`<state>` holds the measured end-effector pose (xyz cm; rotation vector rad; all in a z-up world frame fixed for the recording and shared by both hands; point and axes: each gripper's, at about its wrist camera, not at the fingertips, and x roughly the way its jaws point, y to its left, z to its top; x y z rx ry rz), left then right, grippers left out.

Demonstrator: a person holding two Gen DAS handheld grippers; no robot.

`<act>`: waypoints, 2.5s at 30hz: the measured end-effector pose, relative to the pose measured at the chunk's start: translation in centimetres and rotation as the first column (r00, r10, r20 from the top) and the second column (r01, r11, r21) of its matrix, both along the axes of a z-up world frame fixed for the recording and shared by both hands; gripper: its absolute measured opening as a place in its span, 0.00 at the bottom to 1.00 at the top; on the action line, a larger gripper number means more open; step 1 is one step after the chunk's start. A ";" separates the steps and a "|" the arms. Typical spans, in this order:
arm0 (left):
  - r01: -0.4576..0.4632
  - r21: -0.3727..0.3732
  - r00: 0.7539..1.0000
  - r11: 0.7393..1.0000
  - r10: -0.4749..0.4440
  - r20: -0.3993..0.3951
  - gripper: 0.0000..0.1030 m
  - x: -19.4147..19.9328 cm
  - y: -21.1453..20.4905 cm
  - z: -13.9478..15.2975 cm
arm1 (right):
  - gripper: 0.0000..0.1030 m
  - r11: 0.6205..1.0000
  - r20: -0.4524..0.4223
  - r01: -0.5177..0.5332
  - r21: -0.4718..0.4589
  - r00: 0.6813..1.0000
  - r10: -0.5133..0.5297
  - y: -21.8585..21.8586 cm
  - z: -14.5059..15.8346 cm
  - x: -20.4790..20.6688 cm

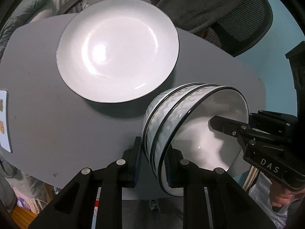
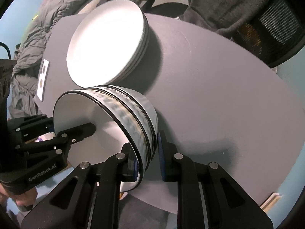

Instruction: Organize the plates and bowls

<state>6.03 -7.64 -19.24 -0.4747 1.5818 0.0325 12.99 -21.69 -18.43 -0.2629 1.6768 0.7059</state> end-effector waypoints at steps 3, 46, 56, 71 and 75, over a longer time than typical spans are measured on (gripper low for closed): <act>-0.009 -0.002 1.000 1.000 0.009 0.023 0.20 0.2 0.5 0.8 | 0.17 1.000 0.017 -0.005 -0.002 1.000 0.005 0.6 1.1 0.2; -0.065 0.075 0.998 0.995 0.063 0.031 0.21 7.8 9.9 -0.8 | 0.18 0.999 0.028 -0.030 -0.017 0.999 0.031 11.9 -0.4 8.3; -0.091 0.193 0.985 0.977 0.060 0.160 0.40 6.8 10.7 2.1 | 0.41 1.000 0.123 0.009 -0.027 0.992 -0.006 11.8 0.9 7.8; -0.231 0.217 0.851 0.949 0.089 0.518 0.56 2.6 11.1 15.8 | 0.68 0.996 0.578 0.058 0.064 0.812 -0.084 9.8 15.9 4.3; -0.254 0.197 0.816 0.947 0.101 0.569 0.62 1.2 10.9 18.4 | 0.69 0.994 0.623 0.068 0.083 0.775 -0.105 9.4 18.6 2.4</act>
